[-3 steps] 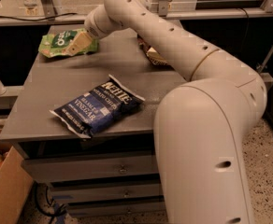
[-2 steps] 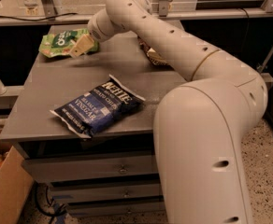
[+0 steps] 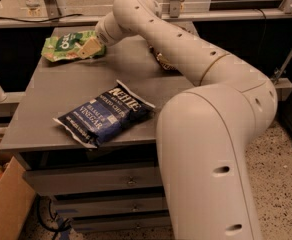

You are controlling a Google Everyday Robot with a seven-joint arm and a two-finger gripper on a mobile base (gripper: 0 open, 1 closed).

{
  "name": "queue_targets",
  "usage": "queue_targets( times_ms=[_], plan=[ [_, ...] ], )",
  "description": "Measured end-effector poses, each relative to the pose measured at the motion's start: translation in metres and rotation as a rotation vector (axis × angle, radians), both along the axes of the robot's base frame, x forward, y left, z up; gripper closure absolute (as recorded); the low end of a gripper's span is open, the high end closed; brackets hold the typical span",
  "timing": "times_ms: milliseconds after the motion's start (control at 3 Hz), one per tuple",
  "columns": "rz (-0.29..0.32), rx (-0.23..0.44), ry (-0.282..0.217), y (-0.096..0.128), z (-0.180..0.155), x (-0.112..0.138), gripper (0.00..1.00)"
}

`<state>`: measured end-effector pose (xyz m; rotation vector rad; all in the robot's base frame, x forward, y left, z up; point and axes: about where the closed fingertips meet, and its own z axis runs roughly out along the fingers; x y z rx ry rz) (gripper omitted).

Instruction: Move green rice chip bag near blue chip bag

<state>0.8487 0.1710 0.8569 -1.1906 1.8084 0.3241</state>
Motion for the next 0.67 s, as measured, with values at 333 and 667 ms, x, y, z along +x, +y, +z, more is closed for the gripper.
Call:
queue_targets(
  times_ms=[333,667],
  plan=[
    [-0.013,0.002,0.001,0.0024,-0.0004,0.0022,0.41],
    [-0.017,0.006,-0.007,0.0034,0.0043,0.0004,0.65]
  ],
)
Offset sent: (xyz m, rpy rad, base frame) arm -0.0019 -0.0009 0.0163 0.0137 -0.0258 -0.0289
